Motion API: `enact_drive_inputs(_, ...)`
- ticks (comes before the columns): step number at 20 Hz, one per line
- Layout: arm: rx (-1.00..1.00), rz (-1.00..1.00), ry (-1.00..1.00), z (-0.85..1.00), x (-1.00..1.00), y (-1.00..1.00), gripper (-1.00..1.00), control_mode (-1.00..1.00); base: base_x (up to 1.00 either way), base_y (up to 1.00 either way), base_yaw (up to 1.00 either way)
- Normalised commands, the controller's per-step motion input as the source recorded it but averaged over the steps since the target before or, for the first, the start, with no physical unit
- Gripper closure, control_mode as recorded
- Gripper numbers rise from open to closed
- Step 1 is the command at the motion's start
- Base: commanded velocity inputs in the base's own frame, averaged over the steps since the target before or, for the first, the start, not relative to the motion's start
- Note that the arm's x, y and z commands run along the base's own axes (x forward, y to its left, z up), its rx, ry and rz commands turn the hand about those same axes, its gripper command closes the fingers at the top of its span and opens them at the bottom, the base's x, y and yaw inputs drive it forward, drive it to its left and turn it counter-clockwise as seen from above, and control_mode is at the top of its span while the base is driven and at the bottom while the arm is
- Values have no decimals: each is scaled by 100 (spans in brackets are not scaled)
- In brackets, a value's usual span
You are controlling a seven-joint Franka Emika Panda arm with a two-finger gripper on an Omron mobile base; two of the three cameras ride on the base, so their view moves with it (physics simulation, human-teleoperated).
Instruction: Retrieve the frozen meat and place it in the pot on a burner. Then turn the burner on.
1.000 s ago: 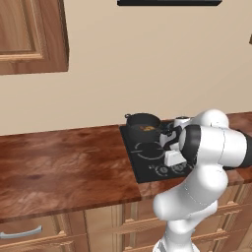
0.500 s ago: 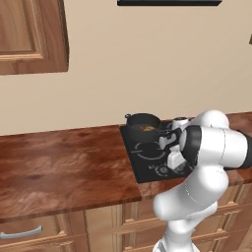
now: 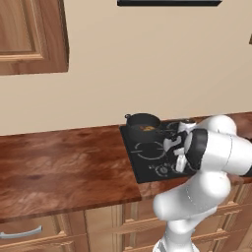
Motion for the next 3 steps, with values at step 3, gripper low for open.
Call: enact_drive_inputs(3,4,38,0,-20,-4,0,100,-100,0,0,0)
